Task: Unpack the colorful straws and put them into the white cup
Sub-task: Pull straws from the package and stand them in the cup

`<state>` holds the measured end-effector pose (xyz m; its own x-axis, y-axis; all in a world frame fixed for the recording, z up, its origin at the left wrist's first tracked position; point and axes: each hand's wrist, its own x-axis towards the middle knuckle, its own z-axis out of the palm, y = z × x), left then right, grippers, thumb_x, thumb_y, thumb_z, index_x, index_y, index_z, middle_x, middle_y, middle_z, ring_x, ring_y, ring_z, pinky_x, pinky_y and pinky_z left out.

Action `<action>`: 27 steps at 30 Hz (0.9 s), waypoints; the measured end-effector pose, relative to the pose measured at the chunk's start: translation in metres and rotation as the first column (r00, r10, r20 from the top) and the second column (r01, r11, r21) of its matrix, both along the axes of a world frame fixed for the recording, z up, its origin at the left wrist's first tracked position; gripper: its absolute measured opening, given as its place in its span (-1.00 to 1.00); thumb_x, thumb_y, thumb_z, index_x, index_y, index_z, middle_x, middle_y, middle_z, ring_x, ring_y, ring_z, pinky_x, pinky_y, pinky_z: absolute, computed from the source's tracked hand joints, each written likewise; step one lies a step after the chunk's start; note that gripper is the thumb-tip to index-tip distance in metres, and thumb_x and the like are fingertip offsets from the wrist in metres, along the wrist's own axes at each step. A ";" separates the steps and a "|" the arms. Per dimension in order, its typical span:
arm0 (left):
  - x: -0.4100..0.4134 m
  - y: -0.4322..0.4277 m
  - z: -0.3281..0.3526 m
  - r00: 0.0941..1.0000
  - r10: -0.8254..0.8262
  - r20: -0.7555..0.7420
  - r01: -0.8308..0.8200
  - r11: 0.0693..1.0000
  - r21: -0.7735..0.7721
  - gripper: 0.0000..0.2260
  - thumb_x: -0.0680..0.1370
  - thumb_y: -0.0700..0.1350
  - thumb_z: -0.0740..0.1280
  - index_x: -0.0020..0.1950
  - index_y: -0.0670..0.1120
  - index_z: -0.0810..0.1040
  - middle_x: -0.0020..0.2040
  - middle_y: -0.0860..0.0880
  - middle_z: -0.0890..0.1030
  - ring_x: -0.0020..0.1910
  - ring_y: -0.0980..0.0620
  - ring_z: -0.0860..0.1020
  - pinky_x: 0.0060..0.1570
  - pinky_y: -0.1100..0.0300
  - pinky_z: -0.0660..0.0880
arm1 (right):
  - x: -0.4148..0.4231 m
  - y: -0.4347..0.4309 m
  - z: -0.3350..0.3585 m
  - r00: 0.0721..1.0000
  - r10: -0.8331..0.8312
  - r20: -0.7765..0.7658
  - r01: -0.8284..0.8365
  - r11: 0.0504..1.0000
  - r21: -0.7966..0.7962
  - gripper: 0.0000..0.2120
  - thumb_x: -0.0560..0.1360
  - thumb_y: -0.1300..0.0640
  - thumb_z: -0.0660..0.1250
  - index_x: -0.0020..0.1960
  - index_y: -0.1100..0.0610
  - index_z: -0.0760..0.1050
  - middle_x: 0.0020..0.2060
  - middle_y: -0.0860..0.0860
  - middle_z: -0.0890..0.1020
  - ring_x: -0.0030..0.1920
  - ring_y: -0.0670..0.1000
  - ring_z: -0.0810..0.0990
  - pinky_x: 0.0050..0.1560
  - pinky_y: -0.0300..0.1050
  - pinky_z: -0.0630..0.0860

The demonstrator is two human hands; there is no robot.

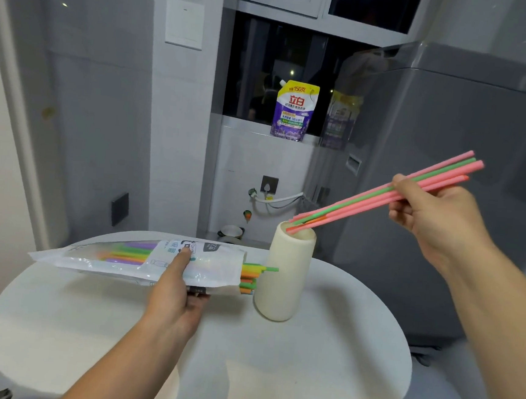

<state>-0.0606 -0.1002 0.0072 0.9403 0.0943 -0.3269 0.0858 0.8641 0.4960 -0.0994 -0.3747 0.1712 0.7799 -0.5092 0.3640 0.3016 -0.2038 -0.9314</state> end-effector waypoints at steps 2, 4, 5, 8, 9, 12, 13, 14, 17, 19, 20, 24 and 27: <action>-0.003 -0.005 -0.001 1.000 -0.001 -0.001 0.001 1.000 0.001 -0.73 0.60 -0.17 0.42 0.28 0.00 0.55 0.17 -0.05 0.71 0.00 0.02 0.69 -0.02 0.02 0.62 | 0.003 -0.001 -0.001 1.000 -0.017 -0.020 0.017 1.000 -0.012 -0.86 0.56 0.18 0.41 -0.02 0.27 0.59 -0.23 0.11 0.60 -0.31 -0.03 0.57 -0.35 -0.30 0.61; -0.006 -0.007 -0.002 1.000 -0.004 -0.002 0.004 1.000 0.005 -0.70 0.60 -0.17 0.42 0.32 0.01 0.53 0.17 -0.05 0.71 -0.01 0.01 0.69 -0.06 0.04 0.62 | 0.007 -0.001 -0.002 0.999 -0.027 -0.044 0.025 0.999 -0.030 -0.87 0.55 0.17 0.42 -0.04 0.25 0.59 -0.25 0.10 0.61 -0.32 -0.02 0.58 -0.35 -0.28 0.61; -0.006 -0.008 -0.002 1.000 -0.008 -0.002 0.008 1.000 0.007 -0.68 0.60 -0.17 0.41 0.34 0.01 0.53 0.17 -0.05 0.71 -0.01 0.01 0.69 -0.08 0.05 0.62 | 0.010 -0.001 -0.003 0.998 -0.031 -0.054 0.029 0.999 -0.037 -0.86 0.55 0.16 0.42 -0.04 0.25 0.59 -0.27 0.10 0.61 -0.32 -0.03 0.58 -0.34 -0.26 0.60; -0.007 -0.007 -0.002 1.000 -0.009 -0.006 0.010 1.000 0.019 -0.67 0.60 -0.18 0.41 0.35 0.00 0.53 0.20 -0.05 0.71 0.04 0.00 0.70 -0.07 0.03 0.62 | 0.021 0.002 -0.007 0.996 -0.027 -0.085 0.022 0.998 -0.063 -0.86 0.54 0.15 0.43 -0.07 0.24 0.60 -0.33 0.07 0.60 -0.36 -0.03 0.58 -0.29 -0.19 0.59; -0.007 -0.006 -0.003 1.000 -0.011 -0.005 0.011 1.000 0.022 -0.70 0.60 -0.18 0.42 0.32 0.01 0.55 0.21 -0.06 0.71 0.05 -0.01 0.69 -0.03 0.02 0.62 | 0.024 0.005 -0.009 0.995 -0.024 -0.100 0.016 0.997 -0.079 -0.87 0.54 0.15 0.43 -0.08 0.24 0.60 -0.34 0.07 0.60 -0.37 -0.02 0.58 -0.28 -0.17 0.59; -0.007 -0.003 -0.004 1.000 -0.022 0.007 0.022 0.999 0.033 -0.81 0.59 -0.18 0.42 0.17 0.02 0.57 0.20 -0.06 0.71 0.10 -0.03 0.69 0.11 -0.03 0.61 | 0.036 0.015 -0.015 0.989 -0.021 -0.145 0.001 0.990 -0.140 -0.88 0.54 0.17 0.41 -0.10 0.23 0.59 -0.32 0.09 0.62 -0.39 -0.01 0.59 -0.32 -0.19 0.60; -0.007 -0.002 -0.004 1.000 -0.024 0.014 0.023 0.999 0.033 -0.82 0.59 -0.18 0.42 0.14 0.03 0.57 0.20 -0.06 0.71 0.11 -0.04 0.69 0.16 -0.06 0.60 | 0.040 0.019 -0.017 0.987 -0.022 -0.160 -0.004 0.987 -0.159 -0.88 0.54 0.17 0.41 -0.09 0.23 0.58 -0.31 0.09 0.63 -0.39 -0.01 0.59 -0.34 -0.20 0.60; -0.007 -0.002 -0.004 1.000 -0.023 0.018 0.023 0.999 0.032 -0.83 0.59 -0.18 0.42 0.14 0.04 0.56 0.20 -0.06 0.71 0.11 -0.04 0.69 0.20 -0.08 0.59 | 0.043 0.023 -0.019 0.985 -0.023 -0.173 -0.008 0.985 -0.174 -0.89 0.55 0.17 0.41 -0.09 0.23 0.58 -0.30 0.09 0.62 -0.39 -0.01 0.59 -0.37 -0.22 0.60; -0.007 -0.001 -0.004 0.999 -0.030 0.015 0.030 0.999 0.034 -0.82 0.59 -0.18 0.42 0.14 0.04 0.56 0.17 -0.06 0.72 0.06 -0.03 0.70 0.14 -0.06 0.61 | 0.054 0.035 -0.029 0.979 -0.027 -0.203 -0.015 0.980 -0.200 -0.89 0.54 0.18 0.41 -0.08 0.23 0.56 -0.32 0.10 0.62 -0.38 -0.01 0.59 -0.45 -0.24 0.59; -0.007 -0.001 -0.005 0.999 -0.030 0.015 0.030 0.999 0.033 -0.81 0.59 -0.18 0.43 0.15 0.04 0.56 0.17 -0.06 0.73 0.05 -0.03 0.71 0.10 -0.04 0.61 | 0.060 0.042 -0.037 0.972 -0.029 -0.232 -0.023 0.976 -0.216 -0.89 0.53 0.17 0.42 -0.08 0.22 0.57 -0.32 0.09 0.62 -0.37 -0.01 0.60 -0.42 -0.20 0.58; -0.008 -0.001 -0.005 0.999 -0.030 0.016 0.029 0.999 0.031 -0.81 0.59 -0.18 0.43 0.15 0.04 0.56 0.17 -0.06 0.73 0.06 -0.03 0.71 0.12 -0.06 0.61 | 0.062 0.044 -0.040 0.968 -0.019 -0.250 -0.038 0.975 -0.221 -0.89 0.53 0.17 0.43 -0.09 0.21 0.57 -0.31 0.08 0.62 -0.37 0.00 0.60 -0.39 -0.18 0.57; -0.010 -0.001 -0.002 0.999 -0.024 0.022 0.024 1.000 0.014 -0.83 0.59 -0.19 0.42 0.10 0.04 0.55 0.18 -0.06 0.72 0.10 -0.05 0.70 0.26 -0.12 0.57 | 0.069 0.051 -0.056 0.935 0.046 -0.351 -0.123 0.972 -0.201 -0.88 0.49 0.14 0.48 -0.16 0.16 0.59 -0.25 0.11 0.67 -0.33 0.02 0.62 -0.27 -0.12 0.60; -0.010 0.001 -0.001 1.000 -0.023 0.021 0.022 1.000 0.011 -0.82 0.58 -0.19 0.43 0.12 0.03 0.56 0.18 -0.06 0.72 0.07 -0.04 0.70 0.22 -0.10 0.58 | 0.067 0.054 -0.065 0.925 0.086 -0.371 -0.158 0.973 -0.167 -0.84 0.46 0.14 0.52 -0.11 0.24 0.64 -0.18 0.20 0.72 -0.29 0.05 0.62 -0.14 -0.03 0.67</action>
<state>-0.0705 -0.0993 0.0059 0.9490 0.0764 -0.3059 0.0946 0.8566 0.5072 -0.0327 -0.3211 0.1062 0.9276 -0.3508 0.1285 -0.0117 -0.3710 -0.9285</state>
